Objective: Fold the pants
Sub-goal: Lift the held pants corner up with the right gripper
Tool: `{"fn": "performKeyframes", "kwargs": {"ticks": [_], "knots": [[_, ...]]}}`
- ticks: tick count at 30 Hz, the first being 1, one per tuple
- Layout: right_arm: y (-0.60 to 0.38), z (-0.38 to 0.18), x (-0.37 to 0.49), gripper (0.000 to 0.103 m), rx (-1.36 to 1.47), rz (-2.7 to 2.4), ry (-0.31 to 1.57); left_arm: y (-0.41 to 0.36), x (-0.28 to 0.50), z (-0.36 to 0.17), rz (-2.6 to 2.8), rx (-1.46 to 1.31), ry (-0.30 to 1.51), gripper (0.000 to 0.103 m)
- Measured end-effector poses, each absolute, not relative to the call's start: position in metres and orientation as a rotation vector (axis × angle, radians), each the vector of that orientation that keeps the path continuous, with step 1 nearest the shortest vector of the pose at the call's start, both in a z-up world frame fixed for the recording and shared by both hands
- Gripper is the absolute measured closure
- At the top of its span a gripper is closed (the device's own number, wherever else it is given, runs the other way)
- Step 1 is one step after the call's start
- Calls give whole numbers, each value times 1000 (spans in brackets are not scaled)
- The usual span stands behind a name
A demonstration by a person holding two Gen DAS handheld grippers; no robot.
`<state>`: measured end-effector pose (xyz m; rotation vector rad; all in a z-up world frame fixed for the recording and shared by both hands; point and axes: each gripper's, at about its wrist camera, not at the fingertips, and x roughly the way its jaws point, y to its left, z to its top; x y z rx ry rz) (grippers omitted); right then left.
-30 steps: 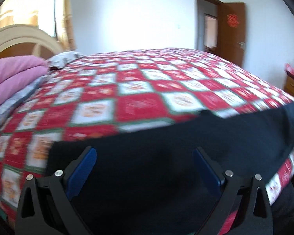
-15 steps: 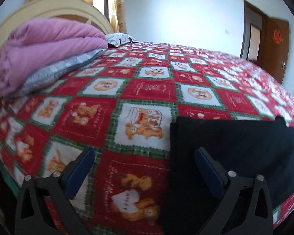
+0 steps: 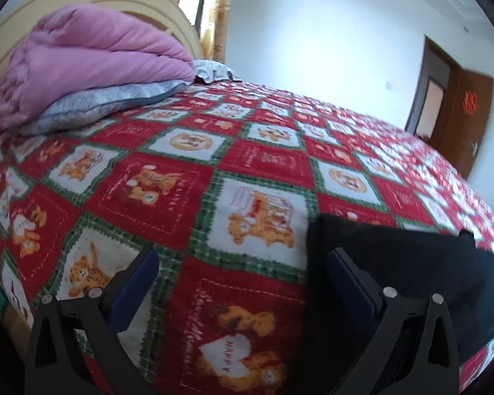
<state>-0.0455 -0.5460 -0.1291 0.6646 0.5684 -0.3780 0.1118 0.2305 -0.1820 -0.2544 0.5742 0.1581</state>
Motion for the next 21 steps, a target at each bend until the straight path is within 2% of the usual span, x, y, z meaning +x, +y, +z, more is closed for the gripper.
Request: {"fn": "performKeyframes", "kwargs": {"ticks": [5,10,20,21], "knots": [[-551,-136,-44,59,684,-338,493,250,107,-184,195,-313,553,0],[-556,-138,-45,80,703,-344,478,241,113,-191,216,-224,584,0],[-553,-141,-46,81,733,-284,469,242,111,-198,216,-215,566,0],[-551,-139,-46,84,715,-288,473,242,110,-198,216,-216,565,0]]}}
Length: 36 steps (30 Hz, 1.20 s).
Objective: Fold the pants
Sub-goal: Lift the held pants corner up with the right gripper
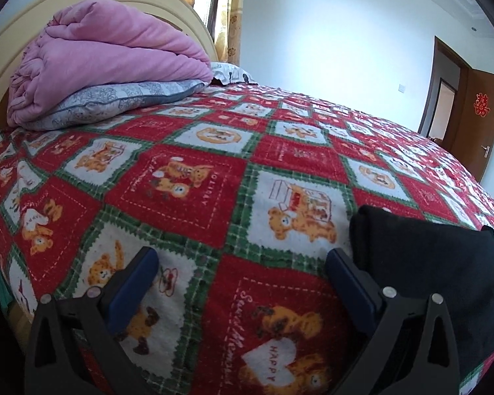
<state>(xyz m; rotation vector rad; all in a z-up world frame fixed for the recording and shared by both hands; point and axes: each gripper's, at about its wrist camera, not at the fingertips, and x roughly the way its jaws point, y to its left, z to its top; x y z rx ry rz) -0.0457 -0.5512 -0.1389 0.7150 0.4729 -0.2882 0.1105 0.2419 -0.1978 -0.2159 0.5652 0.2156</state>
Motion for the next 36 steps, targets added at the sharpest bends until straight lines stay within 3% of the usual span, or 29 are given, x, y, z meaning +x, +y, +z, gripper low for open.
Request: {"fn": "performKeyframes", "kwargs": {"ticks": [1,12,19,36], "knots": [[-550,-138,-46,90,710,-286,467,241,111,-198,216,-216,566,0],[-542,-127,-47,92,635,-312,438,253,109,-181,170,-449,563,0],[-522,-112,-48,92,512,-334,405,226,119,-185,174,-291,600,0],[-451,-72,-48,92,292,-240,326,227,116,-190,148,-285,564,0]]}}
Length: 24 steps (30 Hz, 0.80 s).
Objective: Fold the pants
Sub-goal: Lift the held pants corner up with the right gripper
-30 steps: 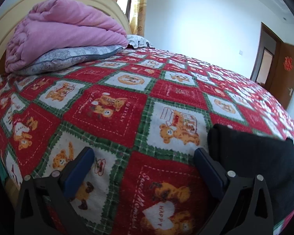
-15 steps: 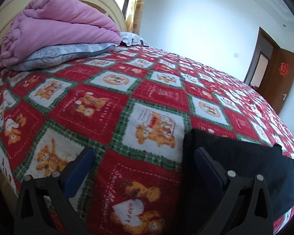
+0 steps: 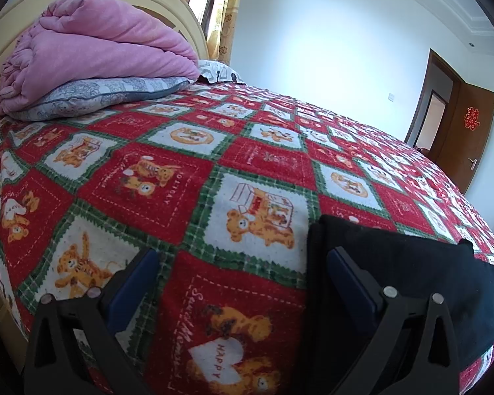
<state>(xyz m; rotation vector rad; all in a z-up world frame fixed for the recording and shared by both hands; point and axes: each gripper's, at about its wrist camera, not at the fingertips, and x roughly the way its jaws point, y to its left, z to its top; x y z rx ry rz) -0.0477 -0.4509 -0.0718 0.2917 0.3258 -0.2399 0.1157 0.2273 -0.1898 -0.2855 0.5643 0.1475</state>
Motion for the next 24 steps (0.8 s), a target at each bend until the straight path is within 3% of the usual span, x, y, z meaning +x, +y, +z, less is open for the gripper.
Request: {"fn": "performKeyframes", "kwargs": {"ticks": [12,24], "knots": [[-361,-48,-39,92,102,-61,313,227,115,-190,146,-284,565,0],[-300,-64,-9,92,73,79,368,227,115,-190,146,-285,564,0]]}}
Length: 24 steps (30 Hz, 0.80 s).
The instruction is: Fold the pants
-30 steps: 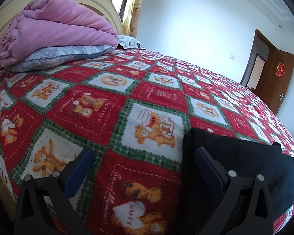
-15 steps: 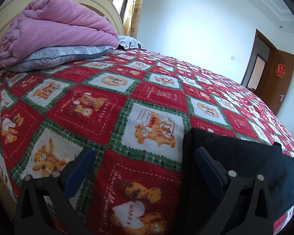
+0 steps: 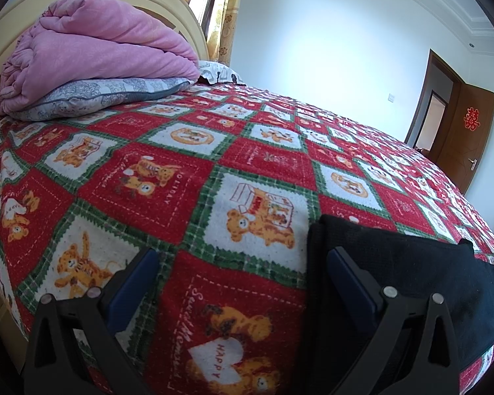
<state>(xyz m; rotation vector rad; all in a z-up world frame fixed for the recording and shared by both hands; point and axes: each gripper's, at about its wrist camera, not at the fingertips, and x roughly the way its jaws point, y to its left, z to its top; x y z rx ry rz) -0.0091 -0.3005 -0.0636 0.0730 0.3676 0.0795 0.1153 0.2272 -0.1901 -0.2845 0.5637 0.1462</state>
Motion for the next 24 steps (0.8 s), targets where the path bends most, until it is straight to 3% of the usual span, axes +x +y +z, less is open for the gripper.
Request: {"fn": "performKeyframes", "kwargs": {"ticks": [24], "knots": [[-182,-149,30,92,-168,194,563,227,114,-190,146,-284,560,0]]}}
